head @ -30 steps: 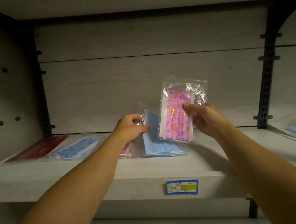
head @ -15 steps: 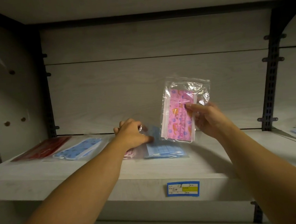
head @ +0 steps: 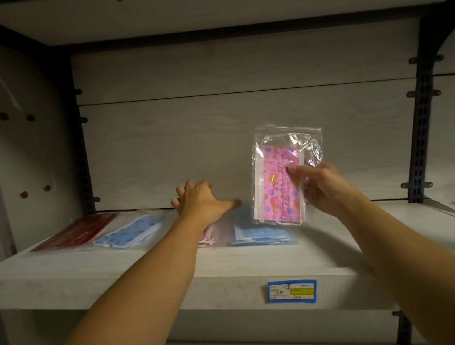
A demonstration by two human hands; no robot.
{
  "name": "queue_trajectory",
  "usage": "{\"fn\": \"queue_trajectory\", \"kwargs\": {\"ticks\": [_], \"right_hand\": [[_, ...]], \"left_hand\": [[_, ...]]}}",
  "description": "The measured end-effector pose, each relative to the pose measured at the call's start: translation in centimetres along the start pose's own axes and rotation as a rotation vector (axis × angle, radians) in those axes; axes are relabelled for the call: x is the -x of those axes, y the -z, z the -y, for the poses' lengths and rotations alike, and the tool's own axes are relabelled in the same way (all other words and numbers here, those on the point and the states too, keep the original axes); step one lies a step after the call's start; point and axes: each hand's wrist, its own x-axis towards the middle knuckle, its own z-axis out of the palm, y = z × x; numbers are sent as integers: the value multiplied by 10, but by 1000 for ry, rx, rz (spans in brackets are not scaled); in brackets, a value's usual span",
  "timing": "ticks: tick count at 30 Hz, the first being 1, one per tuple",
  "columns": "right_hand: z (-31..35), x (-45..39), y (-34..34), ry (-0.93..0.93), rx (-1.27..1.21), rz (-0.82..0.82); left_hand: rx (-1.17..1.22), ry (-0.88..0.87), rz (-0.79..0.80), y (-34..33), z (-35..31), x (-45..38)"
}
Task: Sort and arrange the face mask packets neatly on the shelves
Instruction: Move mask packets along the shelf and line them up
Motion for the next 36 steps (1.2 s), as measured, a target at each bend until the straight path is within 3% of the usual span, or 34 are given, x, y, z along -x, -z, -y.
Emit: {"fn": "queue_trajectory", "kwargs": {"ticks": [3,10,18,20,24,26,32,36], "right_hand": [[-8,-2,-9,-34,27,-13],[-27,-11,-71,-36,-37,24],[-55,-28,-145,-145,128,-50],[-64,-33,-154,-174,264,-99],[-84,-46,-157,-101,938,-69],[-84,-44,-158,-36,1150,-62],[-85,-43,-156,-51,1449,-48],[-84,-35,-157,-76,1626,-192]], "left_hand": [[57,-15,-114,9,16,-3],[-160,-131,-259,50,90,-6],[-330,-144,-262,76,156,2],[-321,-164,-258,74,159,5],[-341,-316,-241,66,150,5],[-365,-366,-216,63,146,2],[-268,-339,-197,60,155,-3],[-211,-298,-178,59,161,-2]]}}
